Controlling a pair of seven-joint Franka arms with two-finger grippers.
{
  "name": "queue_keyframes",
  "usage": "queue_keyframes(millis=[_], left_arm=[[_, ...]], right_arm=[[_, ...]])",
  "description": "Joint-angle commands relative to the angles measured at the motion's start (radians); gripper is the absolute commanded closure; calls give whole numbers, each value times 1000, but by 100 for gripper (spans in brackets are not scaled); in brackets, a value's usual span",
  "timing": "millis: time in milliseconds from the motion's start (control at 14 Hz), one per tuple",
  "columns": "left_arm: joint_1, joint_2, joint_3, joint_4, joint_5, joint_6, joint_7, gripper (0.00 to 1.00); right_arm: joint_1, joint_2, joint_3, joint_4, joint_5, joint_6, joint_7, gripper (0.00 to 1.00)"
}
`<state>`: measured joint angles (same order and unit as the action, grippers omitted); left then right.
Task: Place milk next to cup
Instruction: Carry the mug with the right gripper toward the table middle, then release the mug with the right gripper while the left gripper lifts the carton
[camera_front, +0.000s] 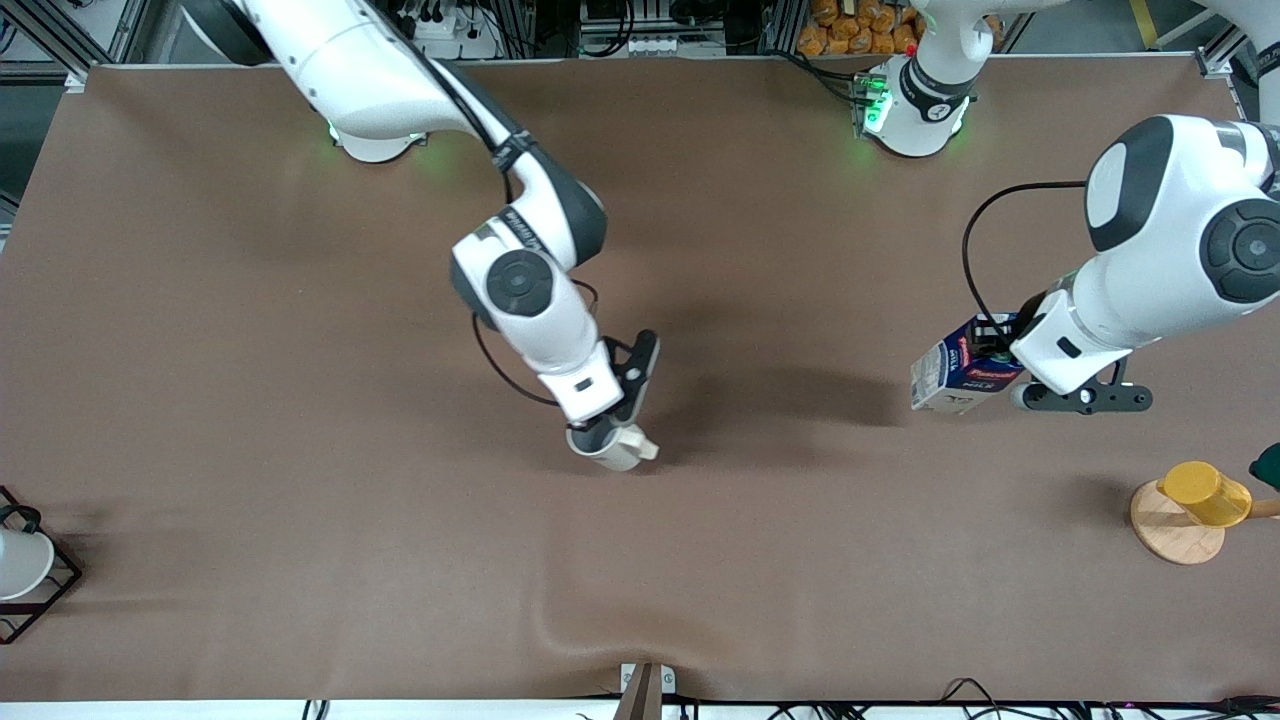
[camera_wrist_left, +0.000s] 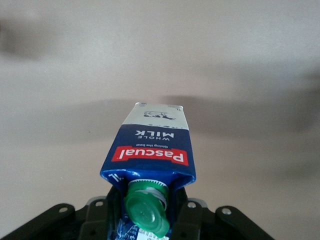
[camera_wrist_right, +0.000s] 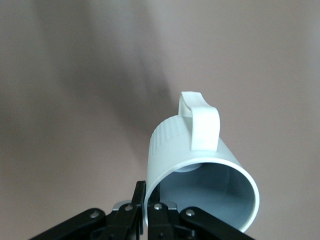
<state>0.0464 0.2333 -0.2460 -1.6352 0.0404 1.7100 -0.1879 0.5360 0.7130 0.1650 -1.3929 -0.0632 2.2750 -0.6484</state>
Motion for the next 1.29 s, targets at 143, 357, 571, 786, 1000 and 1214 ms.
queue_keyframes(millis=[143, 357, 571, 786, 1000, 1214], left_arm=[[1, -12, -81, 9, -5, -41, -137, 57], [1, -11, -125, 9, -5, -43, -218, 57], [0, -5, -163, 9, -7, -41, -318, 57], [-7, -2, -170, 9, -34, -43, -367, 56], [-10, -3, -171, 34, -79, -43, -381, 56], [-55, 0, -171, 46, -106, -41, -448, 56]], right_arm=[[52, 40, -10, 46, -148, -2, -85, 100], [62, 54, -10, 38, -147, -6, -77, 100], [62, 72, -10, 32, -136, -6, -71, 98], [70, 71, -10, 29, -136, -8, -45, 0], [76, 59, -9, 31, -135, -9, -33, 0], [44, 4, -1, 37, -121, -83, -36, 0]])
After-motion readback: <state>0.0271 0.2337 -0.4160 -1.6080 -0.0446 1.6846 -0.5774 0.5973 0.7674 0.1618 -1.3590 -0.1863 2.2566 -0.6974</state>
